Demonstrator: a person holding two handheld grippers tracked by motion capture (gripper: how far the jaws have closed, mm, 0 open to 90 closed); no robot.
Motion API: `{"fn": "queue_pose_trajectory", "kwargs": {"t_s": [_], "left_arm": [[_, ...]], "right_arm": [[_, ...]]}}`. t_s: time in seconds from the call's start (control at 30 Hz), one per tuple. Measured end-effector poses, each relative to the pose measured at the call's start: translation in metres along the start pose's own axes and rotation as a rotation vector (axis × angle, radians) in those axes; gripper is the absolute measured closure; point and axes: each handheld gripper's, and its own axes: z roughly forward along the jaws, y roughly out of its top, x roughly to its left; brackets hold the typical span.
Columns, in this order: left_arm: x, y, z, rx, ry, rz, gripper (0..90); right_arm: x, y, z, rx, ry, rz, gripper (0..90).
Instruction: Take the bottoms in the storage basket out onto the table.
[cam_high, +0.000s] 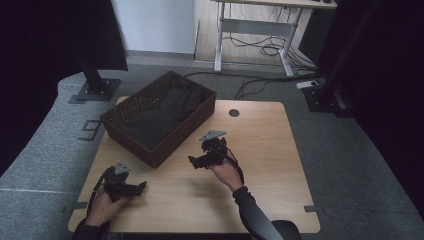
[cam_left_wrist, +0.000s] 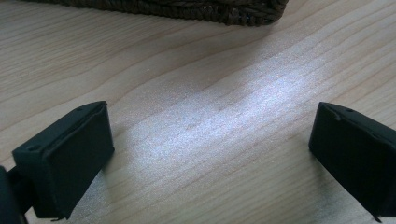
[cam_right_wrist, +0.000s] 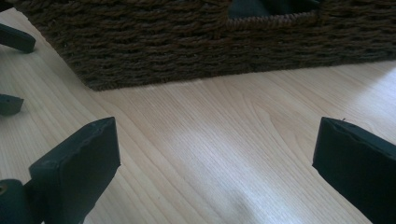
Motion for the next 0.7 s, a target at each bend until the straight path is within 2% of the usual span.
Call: {"fn": "queue_pose_trajectory", "kwargs": {"t_s": [0.7], "left_arm": [[0.0, 0.0, 0.0, 0.0, 0.0, 0.0, 0.0]], "right_arm": [[0.014, 0.033, 0.022, -0.01, 0.038, 0.012, 1.0]]}}
